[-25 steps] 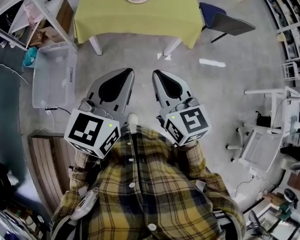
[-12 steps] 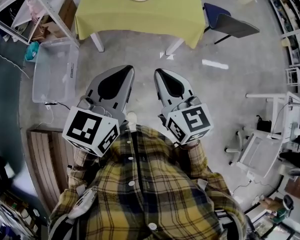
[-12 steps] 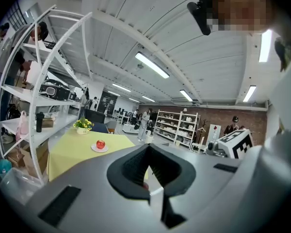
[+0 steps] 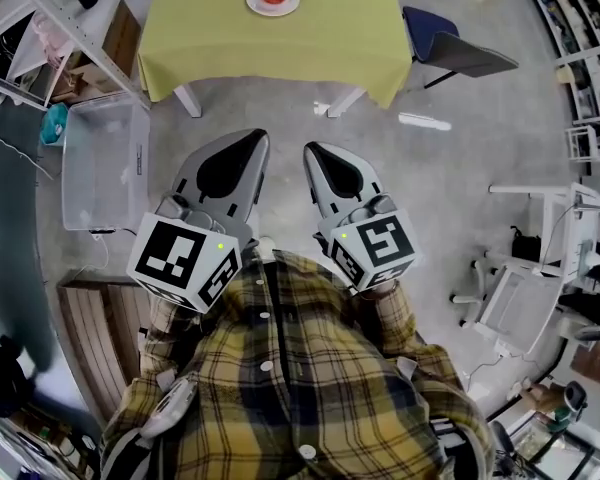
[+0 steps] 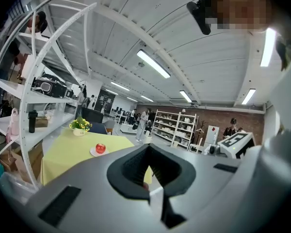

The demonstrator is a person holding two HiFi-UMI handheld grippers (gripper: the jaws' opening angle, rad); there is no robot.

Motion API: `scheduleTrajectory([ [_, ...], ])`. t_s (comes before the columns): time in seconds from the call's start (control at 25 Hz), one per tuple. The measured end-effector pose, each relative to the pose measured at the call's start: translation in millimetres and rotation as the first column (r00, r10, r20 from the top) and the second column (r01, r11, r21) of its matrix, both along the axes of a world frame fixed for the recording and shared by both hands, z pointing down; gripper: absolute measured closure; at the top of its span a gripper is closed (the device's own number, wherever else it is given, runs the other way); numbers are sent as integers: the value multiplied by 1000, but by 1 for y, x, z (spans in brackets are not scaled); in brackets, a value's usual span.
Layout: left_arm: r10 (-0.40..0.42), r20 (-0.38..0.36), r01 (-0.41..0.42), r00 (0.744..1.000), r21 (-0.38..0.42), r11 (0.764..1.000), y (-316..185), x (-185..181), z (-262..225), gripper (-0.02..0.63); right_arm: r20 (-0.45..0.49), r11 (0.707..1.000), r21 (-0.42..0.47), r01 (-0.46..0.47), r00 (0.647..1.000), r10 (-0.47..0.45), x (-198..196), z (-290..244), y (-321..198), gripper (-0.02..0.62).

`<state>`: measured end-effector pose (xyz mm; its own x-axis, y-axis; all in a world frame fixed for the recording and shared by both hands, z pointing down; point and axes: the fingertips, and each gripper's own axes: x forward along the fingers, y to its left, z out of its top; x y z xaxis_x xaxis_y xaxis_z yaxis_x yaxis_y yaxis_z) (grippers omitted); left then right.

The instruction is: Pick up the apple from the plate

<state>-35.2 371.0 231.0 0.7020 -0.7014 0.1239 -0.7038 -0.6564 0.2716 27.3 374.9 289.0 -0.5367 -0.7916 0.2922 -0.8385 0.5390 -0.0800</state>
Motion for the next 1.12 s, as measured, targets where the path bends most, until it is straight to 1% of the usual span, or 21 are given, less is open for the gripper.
scheduleTrajectory([
  [0.2,0,4,0,1000,20,1000,-59,-20,-3,603,0,1000,7,-10,1000,10,-18,0,-56,598],
  [0.4,28,9,-28,1000,22,999,-110,-34,-1,603,-5,999,14,-41,999,41,-30,-2,-108,598],
  [0.56,52,39,-53,998,15,998,-143,-42,6,603,-23,997,5,-74,997,74,-33,7,-141,598],
  [0.84,89,38,-89,995,-13,996,-189,-45,19,603,-32,988,-9,-155,987,155,-21,17,-181,598],
  [1.0,99,36,-99,994,-26,995,-211,-34,23,603,-32,985,-23,-173,984,173,-9,19,-201,598],
  [1.12,95,36,-94,995,-32,995,-228,-21,24,603,-32,985,-36,-166,986,165,4,23,-218,598],
])
